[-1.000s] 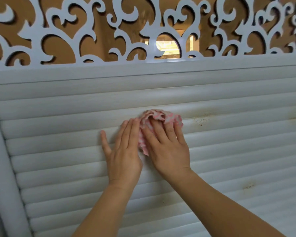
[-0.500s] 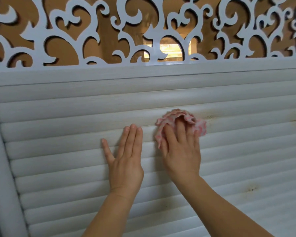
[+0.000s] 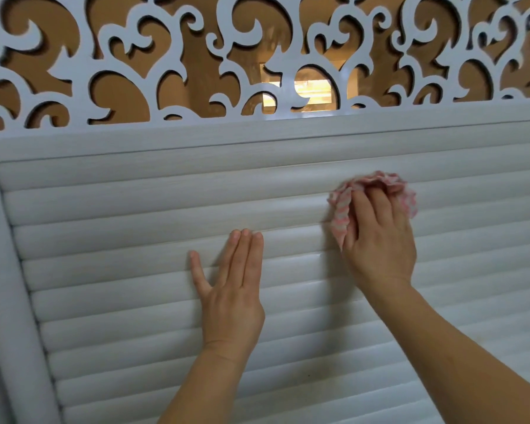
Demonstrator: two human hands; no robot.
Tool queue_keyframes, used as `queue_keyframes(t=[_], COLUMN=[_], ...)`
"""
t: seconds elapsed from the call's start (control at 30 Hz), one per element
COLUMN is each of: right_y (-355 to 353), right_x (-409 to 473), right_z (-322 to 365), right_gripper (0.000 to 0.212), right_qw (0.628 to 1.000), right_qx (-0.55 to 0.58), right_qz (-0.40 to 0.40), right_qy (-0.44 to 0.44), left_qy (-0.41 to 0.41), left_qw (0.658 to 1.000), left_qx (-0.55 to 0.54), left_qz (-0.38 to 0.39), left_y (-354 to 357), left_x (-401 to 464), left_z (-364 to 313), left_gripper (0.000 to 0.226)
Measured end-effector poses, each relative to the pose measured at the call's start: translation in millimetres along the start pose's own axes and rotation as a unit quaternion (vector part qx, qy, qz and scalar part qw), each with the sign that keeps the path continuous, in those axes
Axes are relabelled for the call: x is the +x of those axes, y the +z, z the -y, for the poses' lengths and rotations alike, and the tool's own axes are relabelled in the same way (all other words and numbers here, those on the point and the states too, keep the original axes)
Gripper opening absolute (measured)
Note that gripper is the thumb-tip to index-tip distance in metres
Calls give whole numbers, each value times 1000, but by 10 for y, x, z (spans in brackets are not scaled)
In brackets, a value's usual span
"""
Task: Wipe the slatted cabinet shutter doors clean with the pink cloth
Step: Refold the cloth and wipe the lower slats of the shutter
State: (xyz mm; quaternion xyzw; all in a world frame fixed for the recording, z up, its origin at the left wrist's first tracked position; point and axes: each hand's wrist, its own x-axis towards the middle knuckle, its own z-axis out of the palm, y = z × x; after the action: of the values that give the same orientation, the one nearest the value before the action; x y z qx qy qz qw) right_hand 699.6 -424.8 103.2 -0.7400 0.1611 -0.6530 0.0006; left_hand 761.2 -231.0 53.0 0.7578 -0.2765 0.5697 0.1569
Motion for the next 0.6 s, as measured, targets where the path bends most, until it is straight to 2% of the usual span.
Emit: queue_keyframes(t=[0.1, 0.2, 0.33, 0.5, 0.6], right_y=[28, 57, 111, 160, 91], right_x=[3, -56, -141, -98, -13], right_z=[257, 580, 991, 650, 291], right_gripper=[44, 39, 42, 40, 46], right_qw=[999, 998, 992, 978, 982], right_qx=[30, 26, 40, 24, 6], right_qz=[-13, -30, -28, 5, 27], right_qy=[27, -51, -113, -206, -187], left_qy=[-6, -8, -9, 10, 12], left_qw=[1000, 999, 997, 998, 997], left_qx=[-12, -27, -37, -6, 6], left_qz=[-14, -34, -65, -69, -70], left_y=[11, 21, 19, 13, 31], left_x=[6, 3, 19, 25, 13], left_z=[-11, -17, -12, 16, 12], left_gripper=[75, 69, 55, 55, 59])
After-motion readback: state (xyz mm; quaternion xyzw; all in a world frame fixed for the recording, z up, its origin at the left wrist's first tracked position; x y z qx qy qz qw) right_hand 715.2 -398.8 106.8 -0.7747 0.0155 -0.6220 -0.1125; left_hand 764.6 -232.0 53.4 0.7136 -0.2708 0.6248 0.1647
